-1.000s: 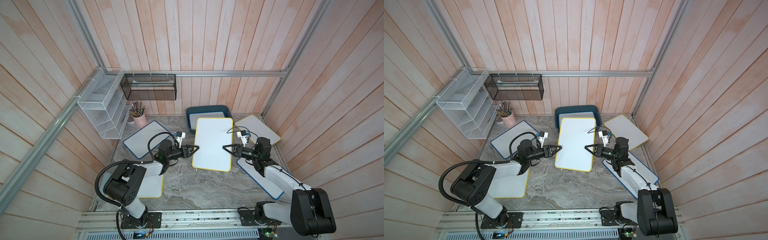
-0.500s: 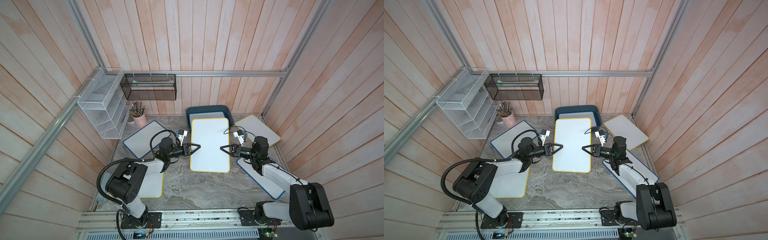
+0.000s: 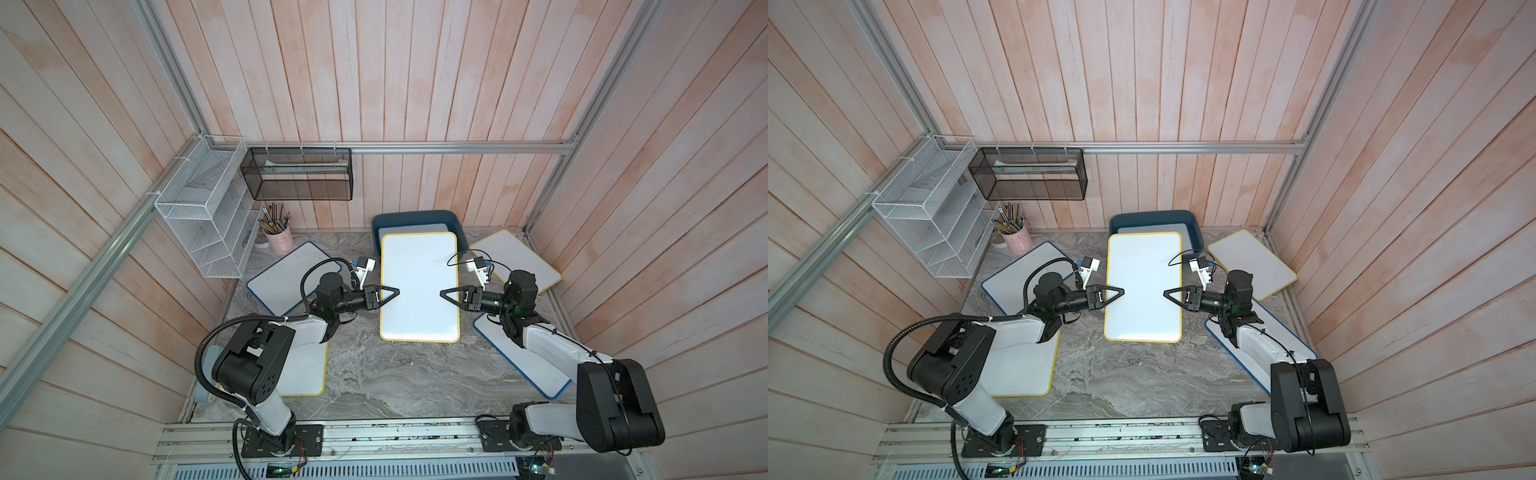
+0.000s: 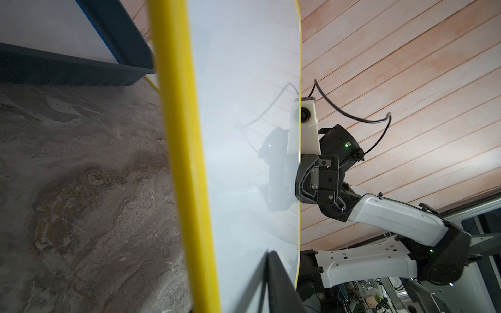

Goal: Put the whiteboard into the storage box
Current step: Pick up the whiteboard at the center of the board.

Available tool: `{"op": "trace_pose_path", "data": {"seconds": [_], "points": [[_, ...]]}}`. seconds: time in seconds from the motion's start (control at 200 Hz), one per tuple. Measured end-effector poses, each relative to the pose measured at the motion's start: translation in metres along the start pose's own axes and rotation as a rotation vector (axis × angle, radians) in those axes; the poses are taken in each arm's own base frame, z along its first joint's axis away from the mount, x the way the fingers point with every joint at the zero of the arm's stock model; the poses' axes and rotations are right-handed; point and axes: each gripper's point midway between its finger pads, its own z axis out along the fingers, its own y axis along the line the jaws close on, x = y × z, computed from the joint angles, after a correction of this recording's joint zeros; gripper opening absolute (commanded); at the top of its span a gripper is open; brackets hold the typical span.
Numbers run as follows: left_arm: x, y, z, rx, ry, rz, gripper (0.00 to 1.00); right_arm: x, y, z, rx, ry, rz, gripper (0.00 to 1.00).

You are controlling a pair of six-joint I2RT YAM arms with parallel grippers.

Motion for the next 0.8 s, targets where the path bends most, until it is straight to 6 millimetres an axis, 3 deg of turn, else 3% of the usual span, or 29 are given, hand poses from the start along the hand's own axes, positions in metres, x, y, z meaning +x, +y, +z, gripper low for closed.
{"op": "trace_pose_path", "data": {"seconds": [0.1, 0.33, 0.535, 0.635, 0.795], "points": [[-0.001, 0.001, -0.001, -0.001, -0.001, -0.005, 0.00, -0.001, -0.002, 0.001, -0.008, 0.003, -0.001, 0.10], [-0.005, -0.001, -0.003, -0.011, -0.022, 0.016, 0.00, -0.004, -0.016, 0.004, 0.023, -0.018, 0.035, 0.25], [-0.009, 0.003, -0.012, -0.040, -0.051, 0.011, 0.00, -0.006, -0.030, 0.005, 0.068, -0.034, 0.047, 0.56], [-0.012, -0.005, -0.018, -0.018, -0.069, 0.019, 0.00, -0.006, -0.047, 0.002, 0.129, -0.052, 0.072, 0.58], [-0.028, 0.024, -0.037, -0.112, -0.178, -0.062, 0.00, -0.014, -0.054, -0.006, 0.172, -0.083, 0.060, 0.58]]}}
